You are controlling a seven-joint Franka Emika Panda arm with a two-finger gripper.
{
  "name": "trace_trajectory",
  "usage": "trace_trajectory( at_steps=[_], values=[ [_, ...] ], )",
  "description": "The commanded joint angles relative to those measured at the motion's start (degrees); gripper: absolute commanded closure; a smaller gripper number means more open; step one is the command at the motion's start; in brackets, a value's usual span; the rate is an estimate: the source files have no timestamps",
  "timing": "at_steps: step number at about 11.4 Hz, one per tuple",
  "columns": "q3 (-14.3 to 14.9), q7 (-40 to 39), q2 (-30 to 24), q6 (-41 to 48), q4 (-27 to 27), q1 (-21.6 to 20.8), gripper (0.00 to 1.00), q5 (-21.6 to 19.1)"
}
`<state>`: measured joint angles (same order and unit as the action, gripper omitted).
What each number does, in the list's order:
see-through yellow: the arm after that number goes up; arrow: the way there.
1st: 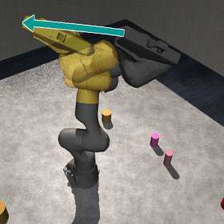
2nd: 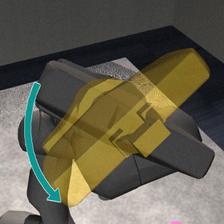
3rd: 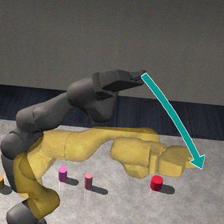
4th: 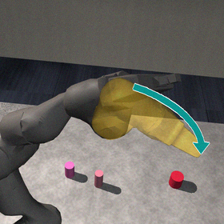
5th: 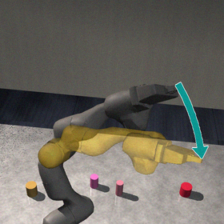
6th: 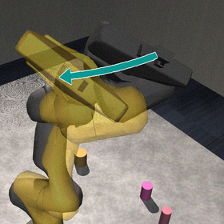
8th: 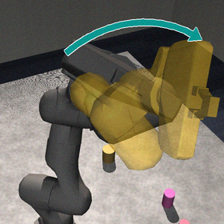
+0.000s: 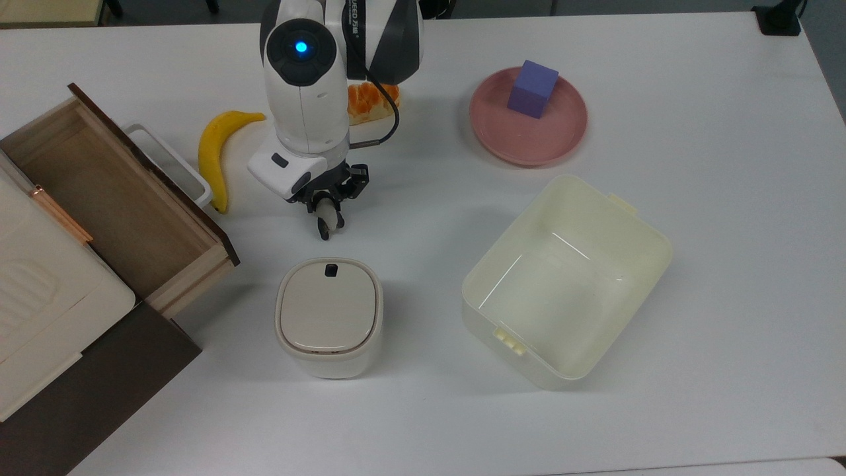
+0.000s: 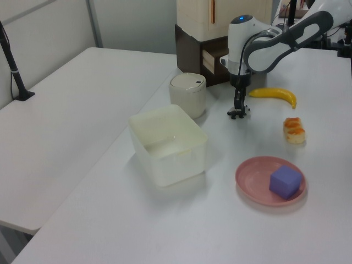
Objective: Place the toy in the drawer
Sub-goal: 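Close the gripper on the panda toy and lift it, then carry the held panda toy over the open wooden drawer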
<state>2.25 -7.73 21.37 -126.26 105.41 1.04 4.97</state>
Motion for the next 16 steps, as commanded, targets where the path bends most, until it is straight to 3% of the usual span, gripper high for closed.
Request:
trace_trajectory(
  at_steps=[1, 4, 7, 10, 12, 16],
  values=[
    [0.2, -0.6, -2.6, 1.8, 0.4, -1.0, 0.73, 2.1],
    [-0.3, -1.0, -7.6, 7.9, -0.6, -1.5, 0.73, 2.0],
    [-0.3, -1.2, -8.6, 15.8, -6.4, -2.2, 0.73, 2.0],
    [-0.1, -1.4, -9.3, 17.1, -11.1, -1.6, 0.73, 2.1],
    [0.6, -6.9, -9.3, 17.2, -14.2, -0.7, 0.73, 2.2],
    [1.6, -23.2, -8.7, 16.8, -18.9, 5.6, 0.73, 5.5]
  ],
)
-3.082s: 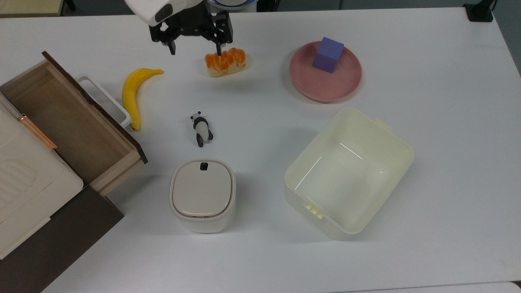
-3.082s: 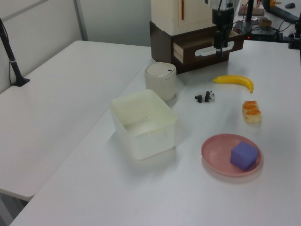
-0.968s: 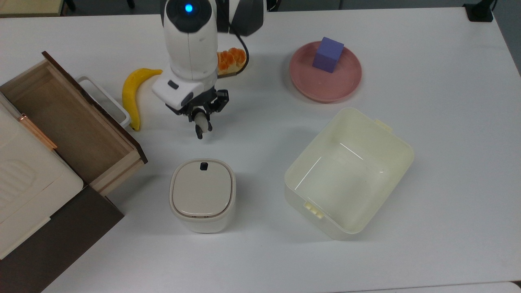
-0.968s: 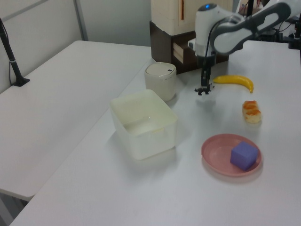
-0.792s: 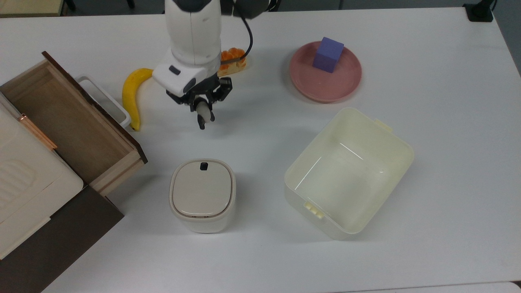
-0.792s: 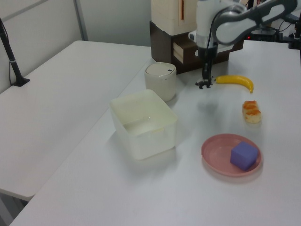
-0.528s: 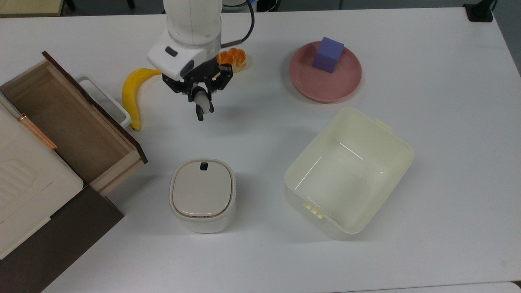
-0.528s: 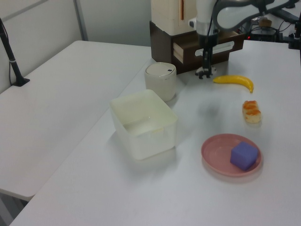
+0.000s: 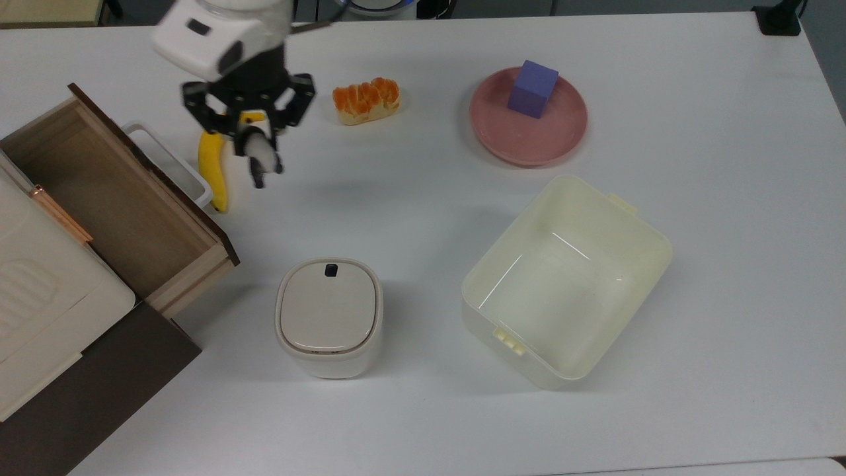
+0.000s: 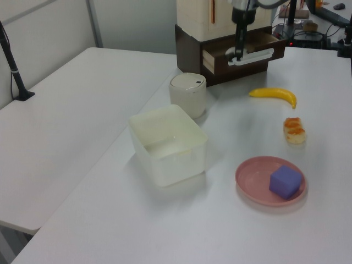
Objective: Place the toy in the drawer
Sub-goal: 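Carry the held panda toy over the open wooden drawer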
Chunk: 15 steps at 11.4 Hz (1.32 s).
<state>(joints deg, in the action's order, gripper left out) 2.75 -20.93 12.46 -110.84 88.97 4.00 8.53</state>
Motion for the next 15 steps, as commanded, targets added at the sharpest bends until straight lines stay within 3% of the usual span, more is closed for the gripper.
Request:
trace_trajectory(
  at_steps=[1, 3, 7, 8, 9, 10, 11, 15],
  values=[
    [2.9, -17.5, 0.3, 1.2, -3.7, 3.7, 0.73, 2.7],
    [6.5, -27.8, 1.2, -0.7, -4.4, 3.9, 0.71, 2.6],
    [6.8, -30.3, 6.2, -12.1, -4.1, 6.5, 0.66, 4.4],
    [6.7, -30.2, 6.3, -12.8, -4.0, 7.2, 0.47, 4.2],
    [6.7, -30.3, 6.3, -12.8, -4.0, 7.2, 0.38, 4.0],
    [6.6, -30.1, 6.3, -12.8, -4.0, 7.2, 0.22, 3.9],
    [6.1, -29.6, 6.3, -12.7, -4.0, 7.0, 0.01, 3.9],
    [5.9, -23.3, 4.3, -9.1, -3.8, 1.7, 0.0, 3.5]
  ],
)
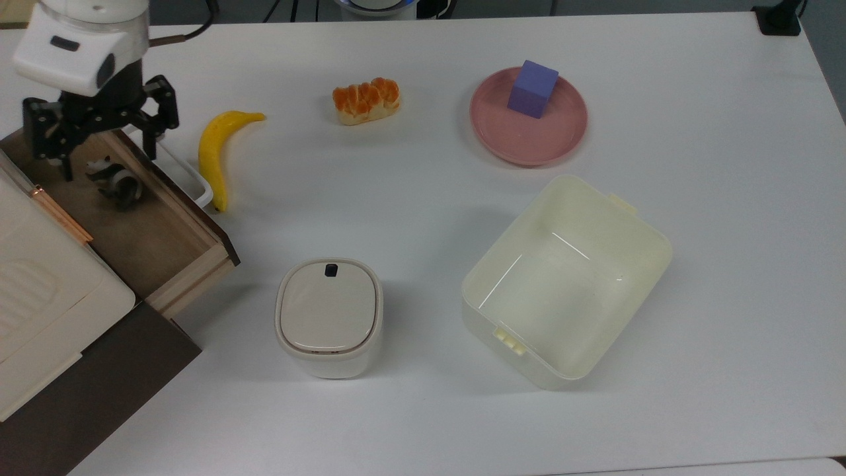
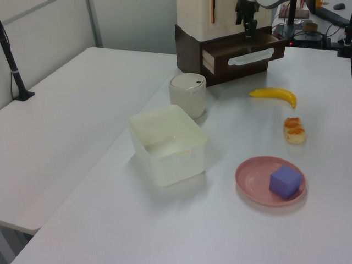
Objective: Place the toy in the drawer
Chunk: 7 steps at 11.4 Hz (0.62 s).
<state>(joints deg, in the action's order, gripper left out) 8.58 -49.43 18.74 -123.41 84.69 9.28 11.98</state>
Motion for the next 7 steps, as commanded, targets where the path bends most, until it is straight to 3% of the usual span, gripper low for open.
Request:
trace_trajectory(
  at_steps=[1, 3, 4, 7],
  values=[
    [-0.2, 9.7, -2.1, 5.8, 0.5, -5.6, 0.0, 0.0],
    [-2.7, 20.7, -3.0, 11.5, 1.4, -8.0, 0.0, -0.3],
    [-5.3, 27.7, -3.9, 13.5, 1.8, -8.0, 0.0, -0.9],
    [-8.8, 43.9, -6.2, 19.8, 2.9, -8.2, 0.0, -6.9]
  ],
)
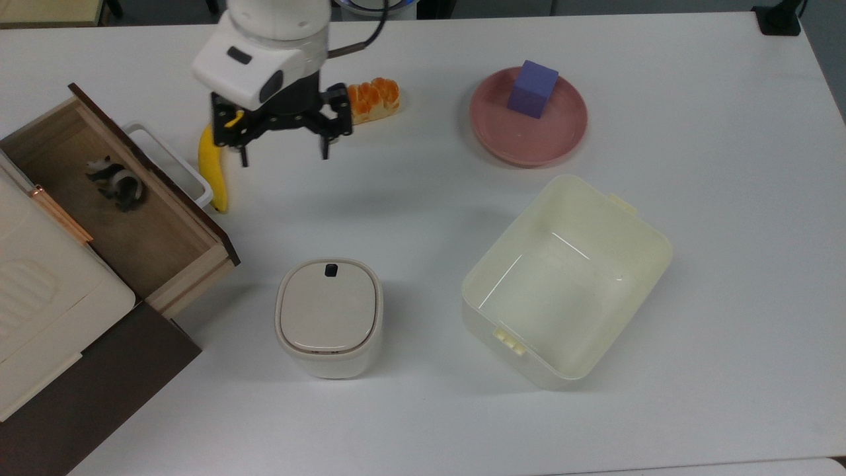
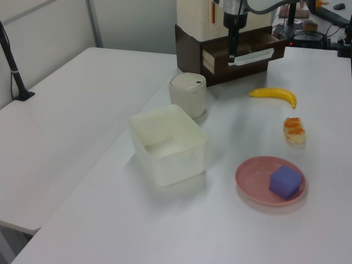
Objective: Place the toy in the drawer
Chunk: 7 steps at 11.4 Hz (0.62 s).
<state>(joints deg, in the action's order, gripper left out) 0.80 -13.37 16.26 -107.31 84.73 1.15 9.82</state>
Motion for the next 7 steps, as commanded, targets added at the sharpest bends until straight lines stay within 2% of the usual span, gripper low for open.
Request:
trace_trajectory(
  at_steps=[1, 2, 4, 7],
  values=[
    [-1.1, 10.8, -5.4, 4.6, 3.8, -0.2, 0.0, -8.4],
    [-1.1, 13.3, -7.5, 5.1, 5.4, -0.8, 0.0, -10.2],
    [-0.5, 16.4, -11.3, 7.5, 8.5, -1.8, 0.0, -10.2],
    [-0.5, 17.1, -15.5, 14.7, 9.1, -1.9, 0.0, -9.9]
  ],
)
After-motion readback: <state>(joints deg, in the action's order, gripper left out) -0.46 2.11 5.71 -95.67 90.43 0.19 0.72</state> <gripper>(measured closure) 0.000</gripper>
